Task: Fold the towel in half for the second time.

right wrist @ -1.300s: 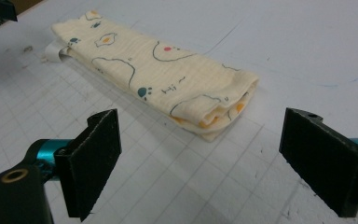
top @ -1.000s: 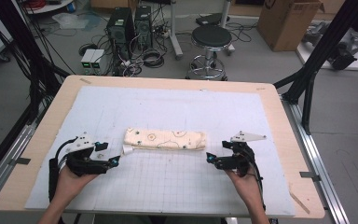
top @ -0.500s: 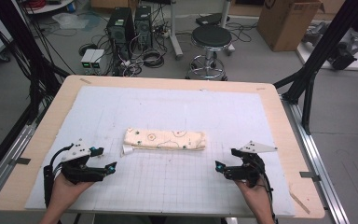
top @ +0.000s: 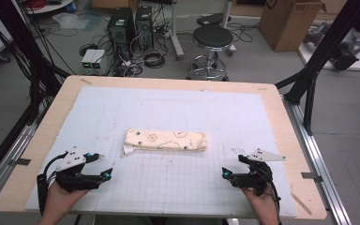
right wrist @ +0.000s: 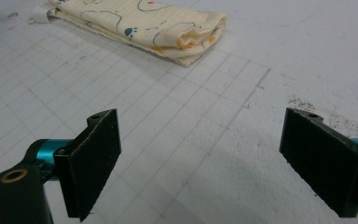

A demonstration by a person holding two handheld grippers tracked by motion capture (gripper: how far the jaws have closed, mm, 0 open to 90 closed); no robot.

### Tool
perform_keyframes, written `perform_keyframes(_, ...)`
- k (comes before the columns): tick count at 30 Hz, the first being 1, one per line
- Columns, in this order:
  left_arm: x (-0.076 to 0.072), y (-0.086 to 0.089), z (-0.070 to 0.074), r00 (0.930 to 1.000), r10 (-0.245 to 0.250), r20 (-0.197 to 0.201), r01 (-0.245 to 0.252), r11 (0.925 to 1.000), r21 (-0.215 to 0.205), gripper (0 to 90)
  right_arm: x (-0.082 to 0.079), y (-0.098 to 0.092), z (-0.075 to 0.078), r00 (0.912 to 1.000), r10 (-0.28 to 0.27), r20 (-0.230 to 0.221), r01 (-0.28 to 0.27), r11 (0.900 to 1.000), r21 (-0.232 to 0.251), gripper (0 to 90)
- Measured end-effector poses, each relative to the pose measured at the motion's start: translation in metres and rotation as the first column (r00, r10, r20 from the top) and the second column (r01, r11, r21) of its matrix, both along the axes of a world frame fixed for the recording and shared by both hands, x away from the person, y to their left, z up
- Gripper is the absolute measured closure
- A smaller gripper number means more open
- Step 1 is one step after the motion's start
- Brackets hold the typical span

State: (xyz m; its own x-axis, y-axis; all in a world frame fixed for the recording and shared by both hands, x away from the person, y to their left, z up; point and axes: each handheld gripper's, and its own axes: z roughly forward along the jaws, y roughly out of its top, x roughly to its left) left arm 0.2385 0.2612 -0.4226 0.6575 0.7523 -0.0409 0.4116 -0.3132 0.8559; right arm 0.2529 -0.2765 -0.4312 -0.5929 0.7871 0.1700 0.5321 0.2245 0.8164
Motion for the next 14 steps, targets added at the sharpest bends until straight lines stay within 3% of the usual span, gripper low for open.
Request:
perform_keyframes(10,-0.0016,0.0012,-0.0012,0.9996,0.019,0.02,-0.019,0.9998,-0.009,22.9,-0.0089,0.0043,-0.0001,0.9998,0.011,0.018,-0.01,1.0,-0.015,11.9)
perform_keyframes(14,0.0001,0.001,-0.0012,0.9997,0.013,0.02,-0.013,0.9999,-0.01,22.9,-0.0085,0.005,-0.0005,0.9994,0.015,0.03,-0.014,0.999,-0.043,12.0)
